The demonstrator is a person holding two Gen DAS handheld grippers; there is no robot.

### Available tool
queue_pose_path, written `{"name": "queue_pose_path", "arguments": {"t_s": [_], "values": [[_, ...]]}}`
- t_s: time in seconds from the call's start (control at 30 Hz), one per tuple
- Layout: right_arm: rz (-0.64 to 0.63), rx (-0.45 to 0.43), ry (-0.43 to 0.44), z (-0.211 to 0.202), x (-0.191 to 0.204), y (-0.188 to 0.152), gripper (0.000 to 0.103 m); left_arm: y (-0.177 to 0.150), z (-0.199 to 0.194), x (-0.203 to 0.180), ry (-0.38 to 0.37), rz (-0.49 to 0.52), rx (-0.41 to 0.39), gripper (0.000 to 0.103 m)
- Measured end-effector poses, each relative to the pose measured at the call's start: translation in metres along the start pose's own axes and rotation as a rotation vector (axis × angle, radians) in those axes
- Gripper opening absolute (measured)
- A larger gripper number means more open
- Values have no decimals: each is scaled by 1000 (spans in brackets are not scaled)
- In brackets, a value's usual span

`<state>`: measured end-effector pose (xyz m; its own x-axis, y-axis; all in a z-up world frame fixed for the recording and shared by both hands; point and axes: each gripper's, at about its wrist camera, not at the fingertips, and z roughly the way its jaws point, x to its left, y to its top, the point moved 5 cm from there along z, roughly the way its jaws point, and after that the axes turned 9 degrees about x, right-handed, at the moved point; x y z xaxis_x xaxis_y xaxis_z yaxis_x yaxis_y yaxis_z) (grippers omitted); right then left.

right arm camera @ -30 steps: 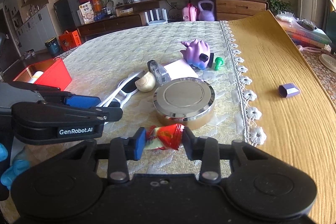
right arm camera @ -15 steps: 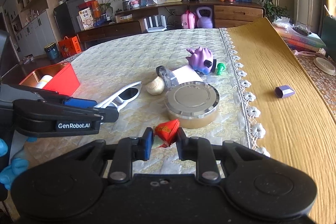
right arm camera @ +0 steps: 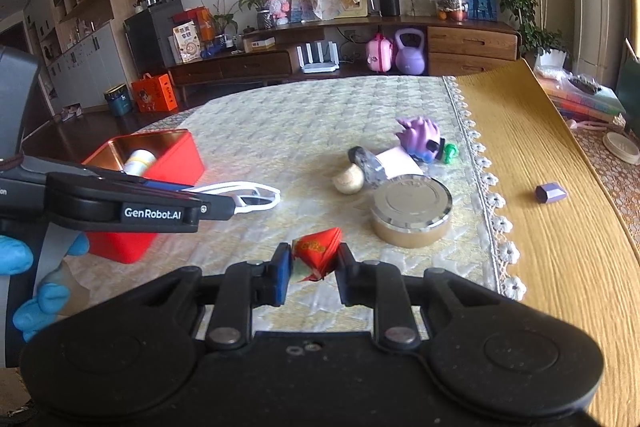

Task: Organize rigid objects
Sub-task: 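Carry the sunglasses and candy packet over the red tin with both tools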

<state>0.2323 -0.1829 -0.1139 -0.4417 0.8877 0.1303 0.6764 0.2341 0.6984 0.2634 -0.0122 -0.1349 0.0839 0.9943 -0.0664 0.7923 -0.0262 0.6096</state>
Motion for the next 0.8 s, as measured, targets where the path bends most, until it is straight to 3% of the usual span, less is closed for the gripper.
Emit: {"name": "queue_pose_path", "arguments": {"t_s": [0.8], "values": [[-130,-46,24,-33,81,22,23,3,-98,57,-75,-117,-138,41]]}}
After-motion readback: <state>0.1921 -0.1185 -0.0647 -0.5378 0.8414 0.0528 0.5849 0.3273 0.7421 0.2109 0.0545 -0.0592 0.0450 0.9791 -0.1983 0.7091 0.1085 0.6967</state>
